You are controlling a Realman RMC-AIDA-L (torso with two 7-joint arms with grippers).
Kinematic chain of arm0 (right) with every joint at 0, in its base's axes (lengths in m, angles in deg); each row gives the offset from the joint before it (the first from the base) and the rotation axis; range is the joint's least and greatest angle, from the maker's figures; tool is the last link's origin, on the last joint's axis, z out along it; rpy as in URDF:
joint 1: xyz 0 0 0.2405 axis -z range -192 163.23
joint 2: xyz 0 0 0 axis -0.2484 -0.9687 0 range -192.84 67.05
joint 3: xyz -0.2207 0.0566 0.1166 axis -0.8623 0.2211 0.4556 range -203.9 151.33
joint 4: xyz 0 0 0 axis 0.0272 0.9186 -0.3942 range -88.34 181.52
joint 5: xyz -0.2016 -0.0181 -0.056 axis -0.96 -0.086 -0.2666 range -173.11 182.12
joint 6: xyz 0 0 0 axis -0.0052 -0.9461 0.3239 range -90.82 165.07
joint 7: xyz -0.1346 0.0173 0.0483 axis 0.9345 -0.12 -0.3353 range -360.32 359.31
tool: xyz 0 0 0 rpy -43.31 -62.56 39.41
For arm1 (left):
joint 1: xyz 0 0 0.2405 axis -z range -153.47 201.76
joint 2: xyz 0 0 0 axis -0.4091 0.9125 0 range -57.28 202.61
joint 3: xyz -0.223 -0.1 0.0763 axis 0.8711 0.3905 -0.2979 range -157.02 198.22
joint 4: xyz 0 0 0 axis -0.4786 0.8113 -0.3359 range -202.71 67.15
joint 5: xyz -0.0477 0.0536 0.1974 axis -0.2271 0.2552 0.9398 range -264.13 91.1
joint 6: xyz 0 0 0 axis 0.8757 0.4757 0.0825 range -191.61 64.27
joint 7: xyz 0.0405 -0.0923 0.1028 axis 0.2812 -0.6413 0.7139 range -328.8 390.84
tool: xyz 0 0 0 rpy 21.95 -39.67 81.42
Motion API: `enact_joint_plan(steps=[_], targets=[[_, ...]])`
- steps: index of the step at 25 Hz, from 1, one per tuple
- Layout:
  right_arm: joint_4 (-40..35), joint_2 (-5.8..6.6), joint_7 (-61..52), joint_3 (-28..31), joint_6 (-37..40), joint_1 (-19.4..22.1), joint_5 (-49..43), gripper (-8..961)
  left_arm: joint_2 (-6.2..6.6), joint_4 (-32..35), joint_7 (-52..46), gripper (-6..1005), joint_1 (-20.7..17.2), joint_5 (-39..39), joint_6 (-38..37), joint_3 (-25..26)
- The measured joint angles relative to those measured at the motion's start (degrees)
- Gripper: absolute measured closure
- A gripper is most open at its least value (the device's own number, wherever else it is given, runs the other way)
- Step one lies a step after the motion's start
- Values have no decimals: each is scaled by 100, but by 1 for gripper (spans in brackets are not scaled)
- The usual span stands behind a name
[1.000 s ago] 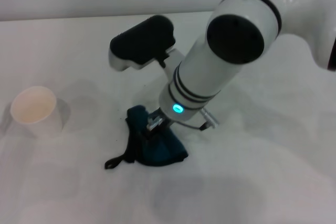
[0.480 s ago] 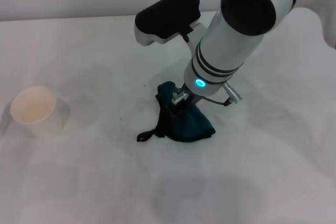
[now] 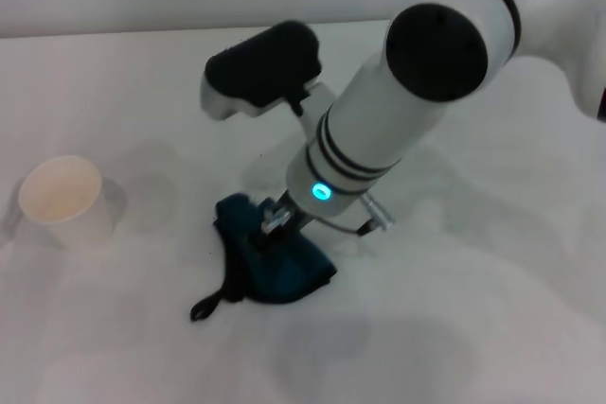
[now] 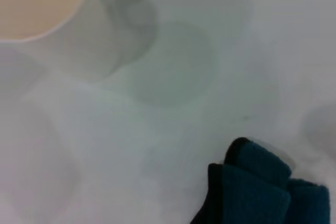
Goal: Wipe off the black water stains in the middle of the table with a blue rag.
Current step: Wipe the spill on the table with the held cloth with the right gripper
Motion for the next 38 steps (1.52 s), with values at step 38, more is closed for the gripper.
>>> enact_joint_plan(steps=[38], targets=[[-734, 72, -264, 2329, -2428, 916, -3011, 816, 142, 90, -40, 119, 5, -9, 137, 17]])
